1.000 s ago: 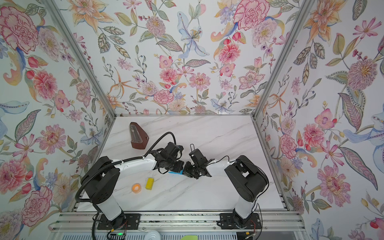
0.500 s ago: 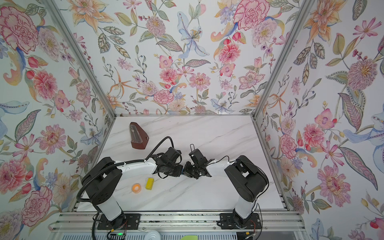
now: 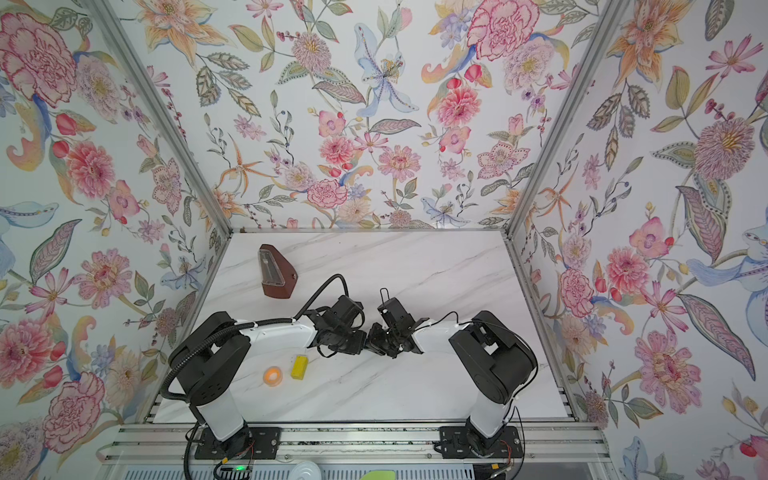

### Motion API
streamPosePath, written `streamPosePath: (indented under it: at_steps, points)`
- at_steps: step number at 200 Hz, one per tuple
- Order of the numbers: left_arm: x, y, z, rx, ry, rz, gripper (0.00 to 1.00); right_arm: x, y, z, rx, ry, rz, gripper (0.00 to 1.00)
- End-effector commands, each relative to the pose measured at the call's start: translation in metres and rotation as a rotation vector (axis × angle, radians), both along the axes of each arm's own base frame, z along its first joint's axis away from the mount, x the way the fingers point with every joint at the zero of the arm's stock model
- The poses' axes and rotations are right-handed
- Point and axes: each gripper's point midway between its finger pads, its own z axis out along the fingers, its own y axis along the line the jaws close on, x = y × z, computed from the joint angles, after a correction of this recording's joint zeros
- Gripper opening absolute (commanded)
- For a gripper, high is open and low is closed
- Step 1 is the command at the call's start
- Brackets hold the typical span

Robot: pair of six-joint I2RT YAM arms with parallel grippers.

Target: Fold a paper plane with a square sheet of paper (fold left side to right side)

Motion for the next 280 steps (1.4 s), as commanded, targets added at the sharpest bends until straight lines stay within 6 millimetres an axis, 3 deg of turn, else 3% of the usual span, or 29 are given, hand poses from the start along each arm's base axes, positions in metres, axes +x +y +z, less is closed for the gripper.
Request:
streamPosePath:
  at_steps: [1, 81, 137, 174, 199, 206, 235, 264, 269, 280]
  points:
    - [-0.004, 0.033, -0.021, 0.098, 0.027, 0.044, 0.0, -0.019, -0.033, -0.041, -0.172, 0.084, -0.037, 0.0]
    - [-0.011, 0.101, -0.045, 0.157, 0.096, 0.131, 0.0, -0.019, -0.034, -0.042, -0.178, 0.085, -0.032, 0.0]
    - [-0.024, 0.132, -0.052, 0.193, 0.124, 0.169, 0.0, -0.019, -0.037, -0.041, -0.183, 0.083, -0.039, 0.0]
    - [-0.021, 0.142, -0.044, 0.197, 0.105, 0.195, 0.0, -0.017, -0.036, -0.038, -0.181, 0.074, -0.025, 0.0]
    - [-0.003, 0.134, -0.015, 0.167, 0.045, 0.195, 0.0, -0.017, -0.029, -0.034, -0.175, 0.058, 0.031, 0.0]
    - [0.006, 0.126, 0.004, 0.123, -0.001, 0.193, 0.0, -0.016, -0.029, -0.032, -0.178, 0.053, 0.045, 0.0]
    - [0.017, 0.093, 0.038, 0.044, -0.063, 0.151, 0.0, -0.014, -0.029, -0.031, -0.191, 0.047, 0.06, 0.0]
    - [0.013, 0.049, 0.049, -0.021, -0.064, 0.084, 0.0, -0.014, -0.029, -0.032, -0.194, 0.052, 0.056, 0.0]
    - [0.01, 0.043, 0.038, -0.011, -0.039, 0.075, 0.0, -0.014, -0.029, -0.031, -0.194, 0.052, 0.054, 0.0]
    - [0.009, 0.029, 0.034, -0.025, -0.03, 0.056, 0.0, -0.014, -0.029, -0.031, -0.194, 0.051, 0.054, 0.0]
